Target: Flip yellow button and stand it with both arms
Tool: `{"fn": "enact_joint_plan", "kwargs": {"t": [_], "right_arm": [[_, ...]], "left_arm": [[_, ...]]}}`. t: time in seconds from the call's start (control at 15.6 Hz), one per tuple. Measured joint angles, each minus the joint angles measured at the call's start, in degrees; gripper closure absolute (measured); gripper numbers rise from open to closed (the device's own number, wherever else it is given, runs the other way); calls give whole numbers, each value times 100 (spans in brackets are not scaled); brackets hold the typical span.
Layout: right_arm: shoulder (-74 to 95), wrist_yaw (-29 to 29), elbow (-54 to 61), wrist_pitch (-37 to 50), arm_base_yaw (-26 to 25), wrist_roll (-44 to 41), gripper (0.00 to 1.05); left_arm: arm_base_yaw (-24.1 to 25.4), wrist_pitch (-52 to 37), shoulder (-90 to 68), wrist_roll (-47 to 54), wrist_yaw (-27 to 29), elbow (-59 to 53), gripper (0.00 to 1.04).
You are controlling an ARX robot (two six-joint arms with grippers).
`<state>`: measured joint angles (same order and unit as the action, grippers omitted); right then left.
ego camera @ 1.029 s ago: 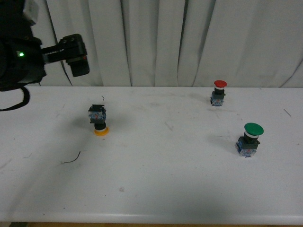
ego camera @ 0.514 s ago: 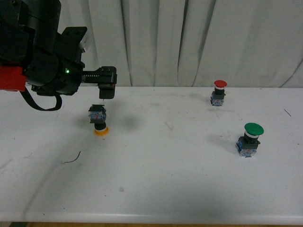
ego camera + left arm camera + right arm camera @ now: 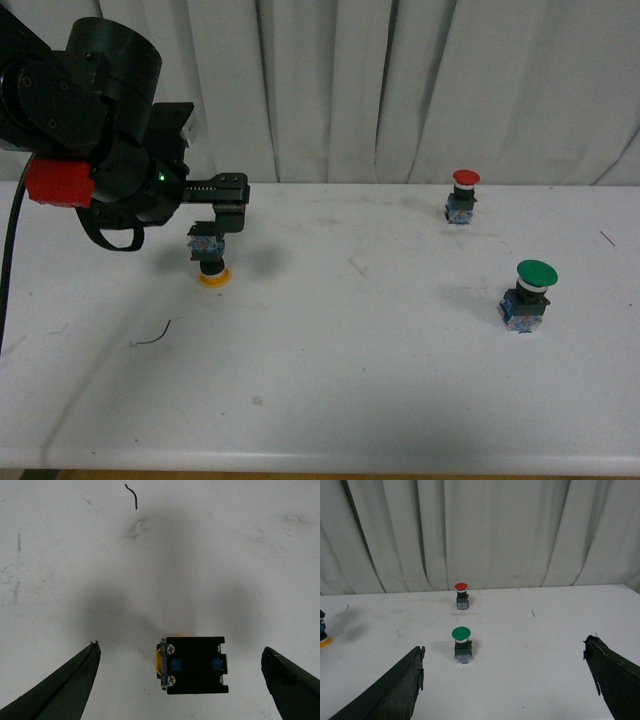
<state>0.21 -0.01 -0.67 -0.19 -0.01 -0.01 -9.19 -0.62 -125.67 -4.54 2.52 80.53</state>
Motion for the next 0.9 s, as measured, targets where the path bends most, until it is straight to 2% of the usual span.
{"fn": "enact_joint_plan", "kwargs": {"t": [0.32,0.39,0.64,0.71,0.9], "right_arm": [[0,0,0,0,0,0,6],[0,0,0,0,0,0,6],[0,0,0,0,0,0,6],[0,0,0,0,0,0,6],[0,0,0,0,0,0,6]], "left_arm": [[-46,-125,-278,52,0,42,7],[-44,-212,-278,81,4,42,10],[-35,-214,-275,179,35,13,65],[-35,-227,-256,199,63,-15,68],[-107,-413,116,269,136,-424,69]]}}
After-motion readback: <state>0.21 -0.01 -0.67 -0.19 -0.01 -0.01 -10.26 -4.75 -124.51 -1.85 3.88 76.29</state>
